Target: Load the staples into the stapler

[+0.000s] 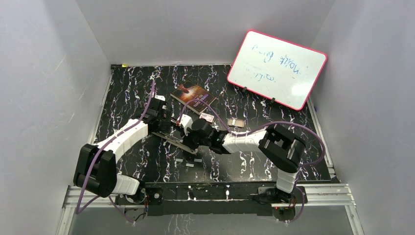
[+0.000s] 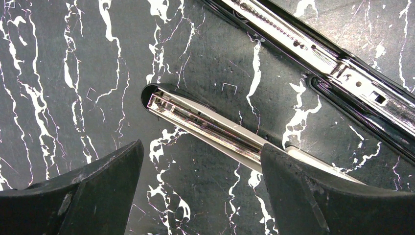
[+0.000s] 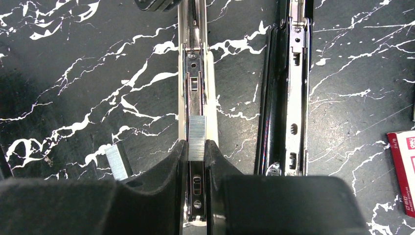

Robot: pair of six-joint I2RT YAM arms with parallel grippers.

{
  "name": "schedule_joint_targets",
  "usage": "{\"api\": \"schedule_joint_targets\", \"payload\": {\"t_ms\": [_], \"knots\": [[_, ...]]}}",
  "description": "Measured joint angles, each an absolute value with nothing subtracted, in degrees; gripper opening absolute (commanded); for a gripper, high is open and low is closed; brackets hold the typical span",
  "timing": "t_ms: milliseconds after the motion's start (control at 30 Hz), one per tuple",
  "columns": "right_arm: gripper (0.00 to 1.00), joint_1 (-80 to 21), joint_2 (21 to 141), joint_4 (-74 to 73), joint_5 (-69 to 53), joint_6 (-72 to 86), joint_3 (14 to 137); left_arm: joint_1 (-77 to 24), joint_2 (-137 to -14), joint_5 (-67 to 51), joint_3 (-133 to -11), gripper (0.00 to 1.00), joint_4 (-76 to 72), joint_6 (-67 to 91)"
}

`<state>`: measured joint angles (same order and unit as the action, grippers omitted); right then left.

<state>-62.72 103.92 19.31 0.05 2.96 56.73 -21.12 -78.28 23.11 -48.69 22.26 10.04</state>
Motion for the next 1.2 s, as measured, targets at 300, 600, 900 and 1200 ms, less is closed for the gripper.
{"api": "schedule_joint_targets", "payload": {"t_ms": [300,600,900,1200], "knots": [[0.0,-63.46,102.69,21.63,-0.1,2.81,55.31,-21.12,-78.28,23.07,-48.69,0.89,22.22,10.04],[0.0,-63.61,102.69,21.19,0.38,2.83,55.31,-21.23,-78.3,23.05,-48.66,0.89,21.69,10.0],[0.0,-63.61,102.69,20.27,1.41,2.85,55.31,-21.52,-78.3,23.05,-48.51,0.89,21.41,9.82],[0.0,-63.61,102.72,19.79,1.32,2.85,55.4,-21.61,-78.3,23.05,-48.47,0.89,21.41,9.61]]}}
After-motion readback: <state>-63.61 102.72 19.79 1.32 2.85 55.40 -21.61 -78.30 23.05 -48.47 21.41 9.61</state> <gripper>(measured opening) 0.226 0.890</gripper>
